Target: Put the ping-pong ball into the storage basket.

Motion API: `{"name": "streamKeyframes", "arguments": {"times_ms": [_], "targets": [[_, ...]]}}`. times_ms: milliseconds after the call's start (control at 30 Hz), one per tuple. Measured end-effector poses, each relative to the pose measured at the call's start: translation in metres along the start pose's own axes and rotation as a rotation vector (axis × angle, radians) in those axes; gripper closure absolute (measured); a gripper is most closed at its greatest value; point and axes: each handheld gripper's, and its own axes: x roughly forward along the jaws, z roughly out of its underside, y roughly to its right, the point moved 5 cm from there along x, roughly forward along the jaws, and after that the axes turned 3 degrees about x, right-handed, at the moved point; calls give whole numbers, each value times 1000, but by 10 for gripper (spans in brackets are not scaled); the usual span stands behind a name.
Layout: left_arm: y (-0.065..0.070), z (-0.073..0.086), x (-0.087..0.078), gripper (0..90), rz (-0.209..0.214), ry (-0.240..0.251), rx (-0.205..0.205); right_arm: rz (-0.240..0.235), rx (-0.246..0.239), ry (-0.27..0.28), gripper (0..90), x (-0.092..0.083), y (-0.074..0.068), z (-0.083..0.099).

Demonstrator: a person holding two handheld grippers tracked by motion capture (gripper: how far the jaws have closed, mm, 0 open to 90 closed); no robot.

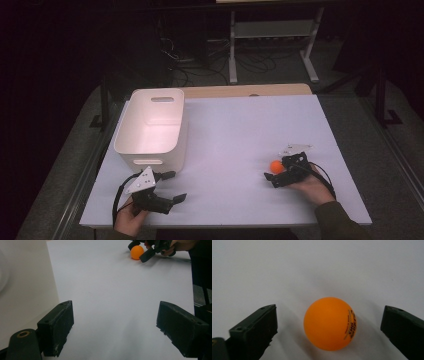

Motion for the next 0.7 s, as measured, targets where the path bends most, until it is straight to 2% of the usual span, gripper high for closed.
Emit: {"name": "streamKeyframes", "arguments": {"times_ms": [333, 433, 700], "targets": [[0, 0, 0, 141, 0, 0, 3, -14, 3, 5, 68, -2, 0, -1], [0, 0, 0, 141, 0, 0, 3, -15, 6, 6, 118, -3, 0, -1], [0, 0, 0, 141, 0, 1, 4, -26, 1, 5, 167, -4, 0, 0]]}}
